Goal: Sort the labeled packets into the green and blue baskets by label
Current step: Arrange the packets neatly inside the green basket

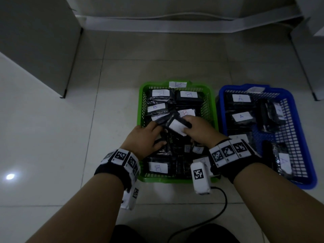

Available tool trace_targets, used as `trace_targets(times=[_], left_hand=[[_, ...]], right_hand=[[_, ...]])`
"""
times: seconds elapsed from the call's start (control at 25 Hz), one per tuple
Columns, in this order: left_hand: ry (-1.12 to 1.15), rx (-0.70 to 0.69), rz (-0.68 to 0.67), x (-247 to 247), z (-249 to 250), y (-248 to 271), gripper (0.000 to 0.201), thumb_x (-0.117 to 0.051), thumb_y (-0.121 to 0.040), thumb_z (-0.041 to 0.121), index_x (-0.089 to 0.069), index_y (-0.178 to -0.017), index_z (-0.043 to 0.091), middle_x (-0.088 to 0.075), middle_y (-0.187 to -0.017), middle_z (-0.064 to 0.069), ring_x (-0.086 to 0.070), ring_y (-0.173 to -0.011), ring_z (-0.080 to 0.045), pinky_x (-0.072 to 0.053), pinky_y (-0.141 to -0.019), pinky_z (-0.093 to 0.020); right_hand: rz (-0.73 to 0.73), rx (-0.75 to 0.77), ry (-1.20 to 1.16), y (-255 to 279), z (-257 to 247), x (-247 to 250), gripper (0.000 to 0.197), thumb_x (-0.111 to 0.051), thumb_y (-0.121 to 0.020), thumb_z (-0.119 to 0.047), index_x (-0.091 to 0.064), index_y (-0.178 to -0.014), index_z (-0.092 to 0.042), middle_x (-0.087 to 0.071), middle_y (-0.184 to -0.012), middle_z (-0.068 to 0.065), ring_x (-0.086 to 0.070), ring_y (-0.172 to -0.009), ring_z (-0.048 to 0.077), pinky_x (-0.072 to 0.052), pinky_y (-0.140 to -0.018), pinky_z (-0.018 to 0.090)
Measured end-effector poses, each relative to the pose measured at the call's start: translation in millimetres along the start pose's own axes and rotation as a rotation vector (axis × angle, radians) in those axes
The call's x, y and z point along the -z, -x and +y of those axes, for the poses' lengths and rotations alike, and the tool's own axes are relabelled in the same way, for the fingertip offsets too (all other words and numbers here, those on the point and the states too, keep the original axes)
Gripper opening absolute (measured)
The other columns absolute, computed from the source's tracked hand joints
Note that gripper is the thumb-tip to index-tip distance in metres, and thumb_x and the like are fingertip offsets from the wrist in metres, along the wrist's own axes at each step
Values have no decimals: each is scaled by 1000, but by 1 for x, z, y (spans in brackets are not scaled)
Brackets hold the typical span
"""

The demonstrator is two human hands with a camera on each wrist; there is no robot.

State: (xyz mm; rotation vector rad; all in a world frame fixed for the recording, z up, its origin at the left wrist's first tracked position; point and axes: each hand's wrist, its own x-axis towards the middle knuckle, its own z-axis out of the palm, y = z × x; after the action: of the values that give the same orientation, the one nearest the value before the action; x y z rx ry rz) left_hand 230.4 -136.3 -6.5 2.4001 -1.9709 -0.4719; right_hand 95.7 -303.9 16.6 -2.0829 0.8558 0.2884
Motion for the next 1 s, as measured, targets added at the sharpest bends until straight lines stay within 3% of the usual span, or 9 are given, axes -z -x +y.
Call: trace_targets(times=[0.16, 0.24, 0.32, 0.4, 0.52, 0.6, 0.8, 0.88, 1.0], left_hand=[[263, 101, -62, -1, -1, -3, 31, -49, -87, 19, -49, -118, 14, -60, -117, -9, -62, -95, -33, -48, -80, -36], [311, 146, -48, 1, -4, -1, 28, -57, -83, 12, -50, -110, 11, -64, -104, -12, -62, -88, -33, -48, -74, -35], [214, 101, 61, 3, -6, 1, 23, -58, -77, 8, -55, -99, 9, -67, -87, -12, -62, -73, -32, -43, -68, -34], [38, 81, 154, 3, -10, 3, 22, -53, -68, 14, -62, -89, 14, -68, -75, -3, -62, -69, -27, -41, -69, -34], [-18, 110, 157, 1, -16, 8, 37, -47, -68, 28, -68, -99, 26, -72, -85, 8, -61, -92, -23, -38, -76, -38], [-35, 97, 144, -1, -19, 10, 42, -46, -71, 30, -67, -107, 30, -72, -93, 10, -60, -97, -22, -38, -76, -38], [-16, 98, 154, -8, -18, 10, 45, -44, -72, 30, -65, -111, 28, -68, -105, 9, -57, -101, -23, -34, -81, -38], [-22, 90, 155, -10, -19, 11, 40, -48, -73, 35, -64, -108, 29, -68, -105, 12, -54, -103, -20, -27, -81, -35], [-67, 82, 170, -11, -19, 15, 39, -46, -73, 45, -67, -101, 28, -69, -96, 13, -56, -100, -19, -23, -81, -34]], right_hand=[[-117, -71, -48, 2, -2, -2, 18, -58, -91, -18, -56, -106, -9, -60, -91, 8, -60, -71, 21, -49, -61, 31], [-245, -164, -239, 4, -4, -15, 19, -59, -91, -15, -59, -108, -8, -63, -99, 11, -65, -84, 28, -57, -73, 41], [-271, -219, -397, 3, -6, -32, 23, -61, -90, -13, -61, -111, -4, -66, -108, 15, -65, -99, 32, -56, -86, 47], [-211, -214, -443, 1, -6, -47, 25, -64, -87, -14, -66, -108, 0, -68, -108, 17, -65, -101, 33, -53, -90, 48], [-171, -194, -329, -1, -6, -44, 25, -63, -84, -18, -68, -99, 1, -68, -93, 10, -64, -90, 27, -51, -79, 33], [-270, -166, -184, -1, -8, -27, 26, -59, -85, -21, -66, -101, -1, -64, -93, 10, -62, -89, 26, -47, -73, 31], [-476, -14, 278, -4, -25, -3, 36, -57, -89, -27, -58, -122, -12, -60, -116, 6, -56, -104, 21, -44, -83, 26], [-373, 82, 344, -9, -29, -9, 42, -58, -89, -25, -55, -129, -13, -56, -128, 8, -54, -114, 24, -43, -91, 27], [-141, 93, 214, -10, -23, -22, 35, -61, -88, -19, -60, -123, -15, -52, -121, 11, -53, -112, 25, -40, -88, 25]])
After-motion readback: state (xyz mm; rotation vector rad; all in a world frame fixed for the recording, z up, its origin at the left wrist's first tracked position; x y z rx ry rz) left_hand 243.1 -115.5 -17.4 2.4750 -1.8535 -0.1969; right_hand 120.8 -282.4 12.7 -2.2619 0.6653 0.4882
